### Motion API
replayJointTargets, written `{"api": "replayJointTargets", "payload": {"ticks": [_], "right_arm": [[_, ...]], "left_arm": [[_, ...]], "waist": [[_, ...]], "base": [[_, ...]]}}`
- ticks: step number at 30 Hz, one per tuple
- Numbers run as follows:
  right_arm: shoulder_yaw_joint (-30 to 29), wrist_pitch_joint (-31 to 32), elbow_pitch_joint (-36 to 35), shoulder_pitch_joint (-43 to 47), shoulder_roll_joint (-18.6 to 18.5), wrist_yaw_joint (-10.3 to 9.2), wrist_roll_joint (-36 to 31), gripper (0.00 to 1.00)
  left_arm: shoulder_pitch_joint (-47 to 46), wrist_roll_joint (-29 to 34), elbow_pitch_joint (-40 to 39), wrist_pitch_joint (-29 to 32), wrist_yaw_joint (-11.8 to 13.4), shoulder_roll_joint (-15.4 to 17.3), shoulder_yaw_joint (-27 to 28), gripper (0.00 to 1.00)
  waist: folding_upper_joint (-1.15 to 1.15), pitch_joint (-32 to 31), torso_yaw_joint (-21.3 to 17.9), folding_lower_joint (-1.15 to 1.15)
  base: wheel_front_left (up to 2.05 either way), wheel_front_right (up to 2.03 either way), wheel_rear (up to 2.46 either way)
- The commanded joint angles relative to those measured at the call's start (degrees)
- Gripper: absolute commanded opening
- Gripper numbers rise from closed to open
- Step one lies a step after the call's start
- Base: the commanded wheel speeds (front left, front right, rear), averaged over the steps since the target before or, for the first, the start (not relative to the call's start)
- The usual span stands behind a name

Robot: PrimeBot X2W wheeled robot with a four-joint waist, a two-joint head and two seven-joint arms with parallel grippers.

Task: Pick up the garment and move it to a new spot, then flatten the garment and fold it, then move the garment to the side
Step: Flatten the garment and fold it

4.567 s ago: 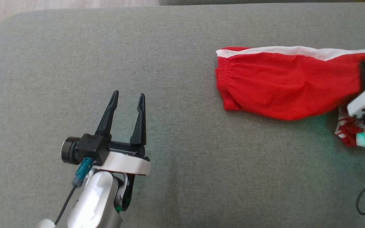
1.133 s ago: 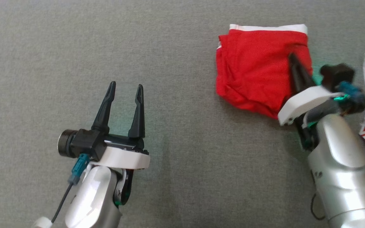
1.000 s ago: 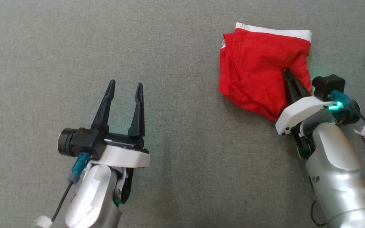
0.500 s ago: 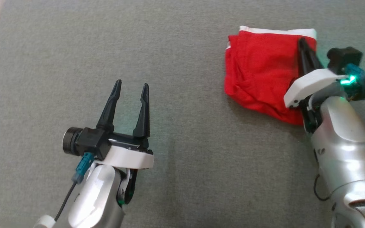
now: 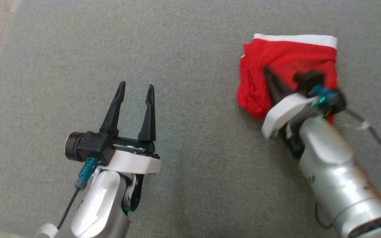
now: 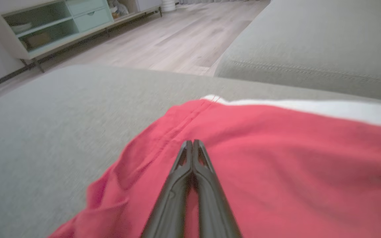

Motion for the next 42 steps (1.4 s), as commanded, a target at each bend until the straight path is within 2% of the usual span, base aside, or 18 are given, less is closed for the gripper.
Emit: {"api": "replayJointTargets", "payload": {"ticks": [1,4,8,11,17,22,25,29,30,31,32,36,42], "right_arm": [[4.35,1.4,-1.11,2.32,1.2,-0.04,1.72,0.0],[8.43,3.61,0.59,3.64,1.2,-0.04,2.32,0.0],[9.01,2.2,0.68,3.8,1.21,-0.04,3.7,0.0],[7.33,0.25,0.02,3.36,1.2,-0.04,4.75,0.0],[0.56,-1.38,-3.87,5.35,-1.14,-0.04,5.22,0.0],[-7.4,-1.52,-11.91,11.23,-3.59,-0.04,3.25,0.0],[-12.32,-1.53,-17.0,16.22,-3.89,-0.04,-0.16,0.0],[-18.27,-1.53,-23.15,22.74,-1.63,-0.04,-2.93,0.0],[-19.23,-1.53,-24.86,24.29,-1.01,-0.04,-3.47,0.25],[-19.96,-1.54,-26.65,25.83,-0.51,-0.04,-4.22,0.8],[-20.58,-1.54,-28.3,27.34,-0.05,-0.04,-4.72,1.0],[-21.82,-1.54,-33.23,32.36,0.99,-0.04,-5.02,1.0],[-21.2,-1.21,-35.71,34.95,1.19,-0.04,-3.23,1.0]], "left_arm": [[-1.13,-0.23,-1.7,-0.29,0.28,0.48,1.74,1.0],[-0.83,-0.16,-1.59,-0.29,0.33,0.48,1.68,1.0],[-0.28,0.08,-1.45,-0.29,0.35,0.48,2.12,1.0],[0.59,0.56,-1.19,-0.29,0.19,0.48,3.16,1.0],[2.56,1.05,-1.29,-0.29,-0.17,0.48,5.1,1.0],[4.17,1.12,-1.43,-0.29,-0.27,0.48,6.13,1.0],[5.31,1.04,-1.37,-0.29,-0.32,0.48,6.55,1.0],[7.04,1.33,0.95,-0.29,-0.43,0.48,6.7,1.0],[7.47,1.43,1.69,-0.29,-0.41,0.48,6.87,1.0],[7.82,1.47,2.2,-0.29,-0.45,0.48,7.05,1.0],[8.14,1.43,2.58,-0.29,-0.5,0.48,7.26,1.0],[9.54,0.97,2.97,-0.29,-0.47,0.48,7.89,1.0],[10.3,0.69,2.61,-0.29,-0.46,0.48,7.92,1.0]], "waist": [[0.0,-0.71,-0.59,0.0],[0.0,-1.77,-1.37,0.0],[0.0,-3.11,-2.54,0.0],[0.0,-4.81,-4.18,0.0],[0.0,-8.45,-7.47,0.0],[0.0,-10.71,-9.84,0.0],[0.0,-11.66,-11.19,0.0],[0.0,-12.78,-12.62,0.0],[0.0,-13.09,-12.94,0.0],[0.0,-13.31,-13.2,0.0],[0.0,-13.53,-13.43,0.0],[0.0,-14.44,-14.25,0.0],[0.0,-14.83,-14.65,0.0]], "base": [[0.0,0.0,0.0],[0.0,0.0,0.0],[0.0,0.0,0.0],[0.0,0.0,0.0],[0.0,0.0,0.0],[0.0,0.0,0.0],[0.0,0.0,0.0],[0.0,0.0,0.0],[0.0,0.0,0.0],[0.0,0.0,0.0],[0.0,0.0,0.0],[0.0,0.0,0.0],[0.0,0.0,0.0]]}}
